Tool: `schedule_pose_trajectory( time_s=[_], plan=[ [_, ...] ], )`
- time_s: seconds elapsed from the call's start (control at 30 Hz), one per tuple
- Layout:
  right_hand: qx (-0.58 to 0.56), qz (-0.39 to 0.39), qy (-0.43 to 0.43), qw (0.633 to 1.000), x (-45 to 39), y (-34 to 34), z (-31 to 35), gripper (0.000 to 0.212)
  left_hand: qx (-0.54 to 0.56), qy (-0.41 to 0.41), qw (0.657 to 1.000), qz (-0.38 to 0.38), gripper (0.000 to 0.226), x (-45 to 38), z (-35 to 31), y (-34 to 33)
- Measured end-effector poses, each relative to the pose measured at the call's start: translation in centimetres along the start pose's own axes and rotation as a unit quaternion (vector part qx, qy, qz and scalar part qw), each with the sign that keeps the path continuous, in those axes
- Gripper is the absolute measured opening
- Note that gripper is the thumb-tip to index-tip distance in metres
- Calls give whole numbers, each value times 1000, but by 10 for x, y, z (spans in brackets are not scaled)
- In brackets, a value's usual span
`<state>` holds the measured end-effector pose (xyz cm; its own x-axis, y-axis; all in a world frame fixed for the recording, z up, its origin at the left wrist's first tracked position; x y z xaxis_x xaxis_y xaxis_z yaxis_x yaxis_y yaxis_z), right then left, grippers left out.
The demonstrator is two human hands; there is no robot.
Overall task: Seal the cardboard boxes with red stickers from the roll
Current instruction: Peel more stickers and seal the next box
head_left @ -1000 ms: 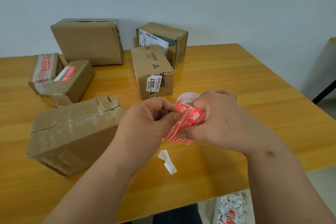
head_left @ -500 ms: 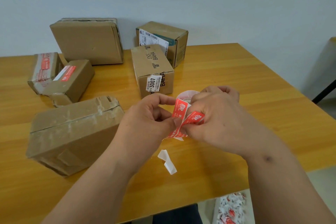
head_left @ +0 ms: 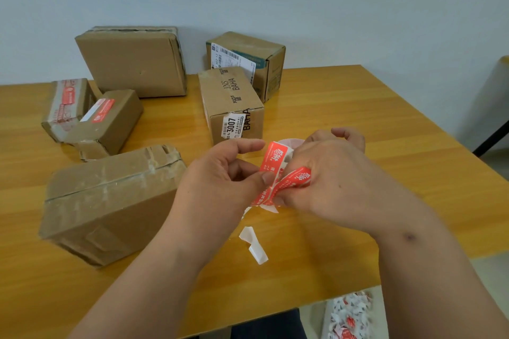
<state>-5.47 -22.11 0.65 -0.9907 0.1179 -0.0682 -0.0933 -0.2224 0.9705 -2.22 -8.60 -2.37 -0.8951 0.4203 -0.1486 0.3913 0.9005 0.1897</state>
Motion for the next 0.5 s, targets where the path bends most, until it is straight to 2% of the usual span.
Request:
schedule_pose_trajectory(
  time_s=[0.1, 0.2, 0.4, 0.5],
  plan=[
    [2, 10, 13, 1000, 2, 0, -1, 35, -38, -2, 999, 24, 54, 1, -3, 2],
    [6, 8, 26, 1000, 5, -1, 0, 32, -72, -9, 997, 40, 56, 0, -2, 3],
    [-17, -39, 33, 999, 6, 2, 3, 23, -32, -6, 999, -8, 52, 0, 0, 2],
    [-4, -38, 32, 999, 5, 3, 3, 22, -4, 0, 1000, -25, 52, 0, 2, 2]
  ],
)
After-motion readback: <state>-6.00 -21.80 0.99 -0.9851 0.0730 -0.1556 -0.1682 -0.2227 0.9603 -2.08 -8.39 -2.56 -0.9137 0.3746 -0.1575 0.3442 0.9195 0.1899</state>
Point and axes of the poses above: each hand's wrist, its own x-axis away from the middle knuckle, its own y-axis out of the back of the hand, z = x × y, the point moved 6 cm from there along -x, towards the middle knuckle, and after that the axes turned 7 degrees about -y, right-handed, at the moved point
